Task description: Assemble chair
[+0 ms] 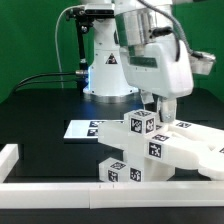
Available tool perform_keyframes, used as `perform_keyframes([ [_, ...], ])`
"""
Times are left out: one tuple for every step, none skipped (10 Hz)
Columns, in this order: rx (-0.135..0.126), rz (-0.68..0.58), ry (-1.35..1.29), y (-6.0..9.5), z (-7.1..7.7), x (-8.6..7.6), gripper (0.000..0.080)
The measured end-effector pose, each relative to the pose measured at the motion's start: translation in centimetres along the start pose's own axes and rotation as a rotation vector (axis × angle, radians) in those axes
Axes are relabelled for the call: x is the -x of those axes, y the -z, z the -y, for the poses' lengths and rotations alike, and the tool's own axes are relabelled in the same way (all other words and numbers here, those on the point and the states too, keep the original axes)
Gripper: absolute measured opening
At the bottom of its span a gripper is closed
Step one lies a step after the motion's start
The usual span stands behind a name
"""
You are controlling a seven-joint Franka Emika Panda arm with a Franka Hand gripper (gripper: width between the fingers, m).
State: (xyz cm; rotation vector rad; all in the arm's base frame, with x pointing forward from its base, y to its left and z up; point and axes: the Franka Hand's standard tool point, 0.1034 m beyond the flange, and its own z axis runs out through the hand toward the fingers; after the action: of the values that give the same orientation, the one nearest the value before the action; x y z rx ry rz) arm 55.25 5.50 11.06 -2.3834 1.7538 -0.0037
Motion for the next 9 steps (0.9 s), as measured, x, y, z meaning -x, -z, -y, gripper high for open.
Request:
perform_keyframes([
  [-0.011, 0.000, 0.111, 0.7, 0.4, 0.0, 0.0609],
  [-0.012, 0.003, 0.271, 1.3, 0.7, 0.2, 0.0643],
  [-0.003, -0.004, 0.412, 1.5, 1.1, 0.5, 0.0648],
  [-0.001, -0.005, 0.464, 1.4, 1.0, 0.4, 0.0648],
  [0.000, -0.006, 0.515, 1.4, 1.0, 0.3, 0.0649],
  [0.005, -0.007, 0.601, 1.3, 0.9, 0.3, 0.0649],
  [0.050, -0.018, 0.756, 0.7, 0.7, 0.5, 0.0649],
  [0.085, -0.023, 0.966, 0.3, 0.5, 0.4, 0.0649],
  [0.099, -0.016, 1.047, 0.1, 0.3, 0.4, 0.0649],
])
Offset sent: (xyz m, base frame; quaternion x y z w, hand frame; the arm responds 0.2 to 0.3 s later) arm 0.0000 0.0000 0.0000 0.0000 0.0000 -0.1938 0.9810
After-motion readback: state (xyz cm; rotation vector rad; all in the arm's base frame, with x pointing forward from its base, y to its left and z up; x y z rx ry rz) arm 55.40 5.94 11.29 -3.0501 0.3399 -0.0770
